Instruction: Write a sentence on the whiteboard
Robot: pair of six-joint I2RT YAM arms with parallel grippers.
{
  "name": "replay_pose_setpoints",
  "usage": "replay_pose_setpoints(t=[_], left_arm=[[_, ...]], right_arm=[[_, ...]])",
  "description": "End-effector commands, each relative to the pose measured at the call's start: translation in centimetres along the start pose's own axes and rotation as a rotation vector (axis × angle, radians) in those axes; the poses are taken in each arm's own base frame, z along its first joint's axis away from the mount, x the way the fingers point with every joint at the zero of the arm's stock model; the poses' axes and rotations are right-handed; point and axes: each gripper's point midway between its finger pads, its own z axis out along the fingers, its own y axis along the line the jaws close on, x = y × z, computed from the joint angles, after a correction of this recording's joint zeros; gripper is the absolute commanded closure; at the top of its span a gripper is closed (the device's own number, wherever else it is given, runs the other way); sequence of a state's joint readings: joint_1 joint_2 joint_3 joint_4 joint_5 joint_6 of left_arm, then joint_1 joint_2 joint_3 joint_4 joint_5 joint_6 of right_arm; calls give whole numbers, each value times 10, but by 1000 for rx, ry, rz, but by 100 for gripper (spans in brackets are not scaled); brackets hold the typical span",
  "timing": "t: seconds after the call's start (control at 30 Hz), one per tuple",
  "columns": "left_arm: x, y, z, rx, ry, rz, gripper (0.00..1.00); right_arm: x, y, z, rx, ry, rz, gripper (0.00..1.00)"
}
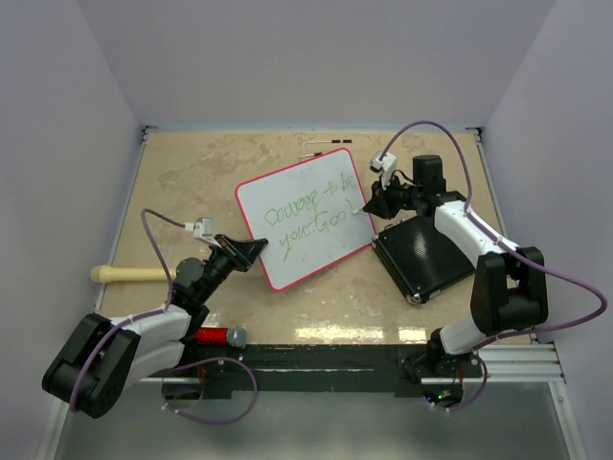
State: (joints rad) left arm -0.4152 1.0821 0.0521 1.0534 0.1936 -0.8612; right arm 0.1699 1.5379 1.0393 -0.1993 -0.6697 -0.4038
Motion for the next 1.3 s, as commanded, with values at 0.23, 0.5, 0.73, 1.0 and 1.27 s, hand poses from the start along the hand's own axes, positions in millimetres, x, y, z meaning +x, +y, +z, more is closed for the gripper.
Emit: replay_pose_setpoints(t=[0.23,0.5,0.73,1.0,1.27], left_arm=[[36,2,-15,58,135,84,100],[37,4,-16,52,139,88,100],[37,4,-16,53,140,87,100],[37,4,-16,51,138,88,100],[37,4,-15,50,139,86,100]], right_arm=[[-21,-5,-8,54,-51,-27,100],[-38,-12,-4,58,-97,-8,100],[-44,-3,1,12,-116,-16,100],[-30,8,4,-36,-64,-29,100],[-6,17,-1,-61,8,-36,100]])
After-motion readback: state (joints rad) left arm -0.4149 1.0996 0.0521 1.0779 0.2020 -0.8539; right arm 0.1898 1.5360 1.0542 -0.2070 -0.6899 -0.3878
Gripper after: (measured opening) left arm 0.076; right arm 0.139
